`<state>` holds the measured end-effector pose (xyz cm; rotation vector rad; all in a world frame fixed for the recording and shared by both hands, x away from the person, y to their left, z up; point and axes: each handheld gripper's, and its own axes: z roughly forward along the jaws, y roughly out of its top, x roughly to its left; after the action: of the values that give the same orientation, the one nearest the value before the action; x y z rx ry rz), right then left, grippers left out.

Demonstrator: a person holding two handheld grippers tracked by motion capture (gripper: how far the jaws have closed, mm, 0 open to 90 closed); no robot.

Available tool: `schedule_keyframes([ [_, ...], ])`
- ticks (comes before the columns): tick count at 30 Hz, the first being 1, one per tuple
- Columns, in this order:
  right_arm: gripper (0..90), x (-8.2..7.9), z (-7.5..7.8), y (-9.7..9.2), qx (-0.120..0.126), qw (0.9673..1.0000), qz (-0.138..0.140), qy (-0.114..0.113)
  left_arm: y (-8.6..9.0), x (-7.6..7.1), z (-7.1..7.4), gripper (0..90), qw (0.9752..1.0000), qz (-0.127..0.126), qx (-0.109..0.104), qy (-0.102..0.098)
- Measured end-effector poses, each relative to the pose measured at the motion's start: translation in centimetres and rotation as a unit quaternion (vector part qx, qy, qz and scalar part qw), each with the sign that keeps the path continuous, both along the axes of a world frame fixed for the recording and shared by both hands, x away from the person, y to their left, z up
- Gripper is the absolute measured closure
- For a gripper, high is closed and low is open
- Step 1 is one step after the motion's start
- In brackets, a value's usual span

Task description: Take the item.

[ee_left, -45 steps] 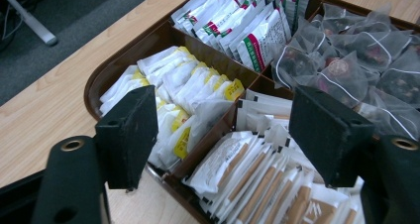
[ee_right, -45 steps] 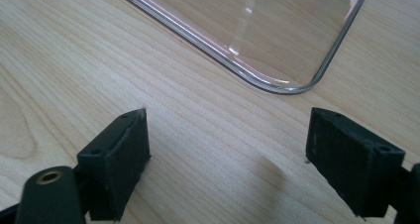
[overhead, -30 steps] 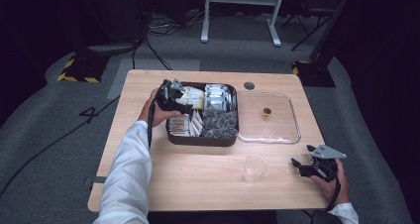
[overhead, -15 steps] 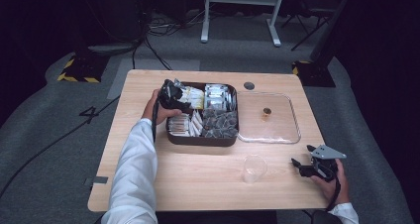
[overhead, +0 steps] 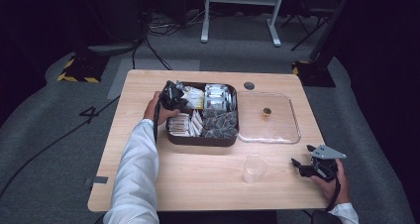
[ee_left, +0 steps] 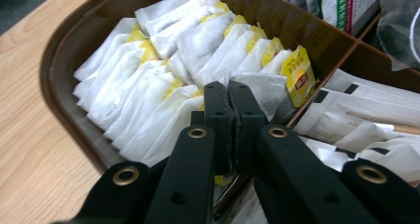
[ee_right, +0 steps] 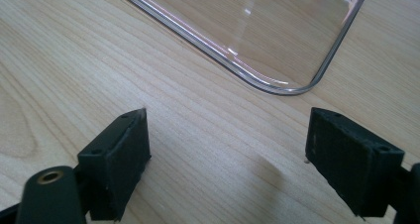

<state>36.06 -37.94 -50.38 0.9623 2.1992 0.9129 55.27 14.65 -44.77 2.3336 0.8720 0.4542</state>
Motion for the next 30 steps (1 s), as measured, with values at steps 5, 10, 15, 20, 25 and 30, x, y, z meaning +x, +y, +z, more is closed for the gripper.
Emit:
schedule_keyframes([
  [5,17.5,0.0,0.0,0.0,0.0,1.0,0.0,0.0,0.6,-0.3,0.7,89.5,0.9997,0.001,-0.022,-0.012],
  [10,17.5,0.0,0.0,0.0,0.001,1.0,0.0,0.001,1.0,-0.9,1.4,89.6,0.999,0.003,-0.037,-0.025],
  [15,17.5,0.0,0.0,0.0,0.001,1.0,0.0,0.001,1.9,-1.7,2.1,89.5,0.9971,0.004,-0.066,-0.038],
  [20,17.5,0.0,0.0,0.0,0.001,1.0,0.0,0.002,2.5,-2.2,2.4,89.7,0.9963,0.002,-0.073,-0.045],
  [25,17.6,0.0,0.0,0.0,0.001,1.0,0.0,0.002,3.4,-2.9,3.2,89.8,0.9942,0.008,-0.09,-0.059],
  [30,17.6,0.0,0.0,0.0,0.001,1.0,0.0,0.001,3.8,-3.5,3.9,89.8,0.9923,0.007,-0.101,-0.071],
])
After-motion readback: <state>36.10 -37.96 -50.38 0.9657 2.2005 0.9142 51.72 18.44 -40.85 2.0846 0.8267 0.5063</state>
